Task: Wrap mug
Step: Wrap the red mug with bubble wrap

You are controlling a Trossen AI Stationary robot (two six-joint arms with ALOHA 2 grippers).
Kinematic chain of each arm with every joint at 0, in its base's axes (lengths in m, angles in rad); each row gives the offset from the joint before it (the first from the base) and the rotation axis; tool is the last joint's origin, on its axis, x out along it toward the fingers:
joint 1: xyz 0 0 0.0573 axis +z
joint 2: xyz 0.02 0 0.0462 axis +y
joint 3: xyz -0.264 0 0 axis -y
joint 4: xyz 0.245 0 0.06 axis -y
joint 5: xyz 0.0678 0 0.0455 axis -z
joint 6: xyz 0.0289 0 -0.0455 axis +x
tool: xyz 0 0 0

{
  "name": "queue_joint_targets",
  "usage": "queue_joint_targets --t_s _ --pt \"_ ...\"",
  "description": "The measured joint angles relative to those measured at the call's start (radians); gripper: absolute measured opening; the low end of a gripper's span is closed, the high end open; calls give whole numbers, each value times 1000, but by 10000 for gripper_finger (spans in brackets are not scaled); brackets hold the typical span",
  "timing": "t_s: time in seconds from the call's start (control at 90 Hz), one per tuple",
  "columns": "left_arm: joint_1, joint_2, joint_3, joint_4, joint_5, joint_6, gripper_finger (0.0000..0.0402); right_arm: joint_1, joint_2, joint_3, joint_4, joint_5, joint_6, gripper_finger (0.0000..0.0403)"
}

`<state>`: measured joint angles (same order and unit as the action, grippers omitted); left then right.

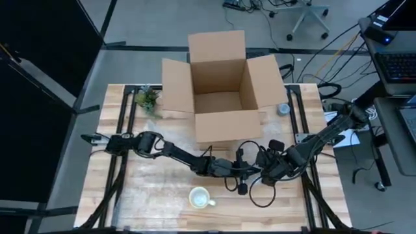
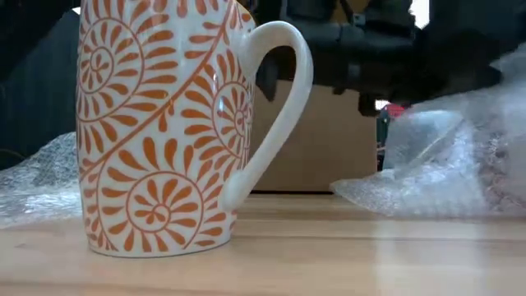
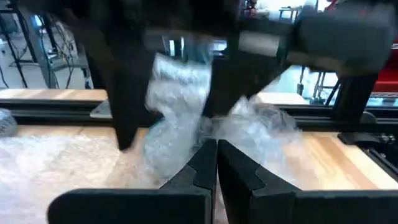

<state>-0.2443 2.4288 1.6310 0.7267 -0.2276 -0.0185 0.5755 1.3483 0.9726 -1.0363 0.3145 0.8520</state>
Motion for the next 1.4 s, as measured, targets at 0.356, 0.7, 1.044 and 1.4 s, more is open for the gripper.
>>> queue_joint_targets --t_s 0.356,0.7,1.044,1.4 --pt "3 35 38 -14 7 0 0 3 -4 90 -140 -87 26 201" --pt "3 36 37 -16 7 0 0 82 -5 238 -322 -16 60 205" --pt "3 38 35 -2 15 0 0 99 -19 63 -273 -1 256 258" --pt "3 39 35 6 17 0 0 75 -25 -115 -39 -3 220 257"
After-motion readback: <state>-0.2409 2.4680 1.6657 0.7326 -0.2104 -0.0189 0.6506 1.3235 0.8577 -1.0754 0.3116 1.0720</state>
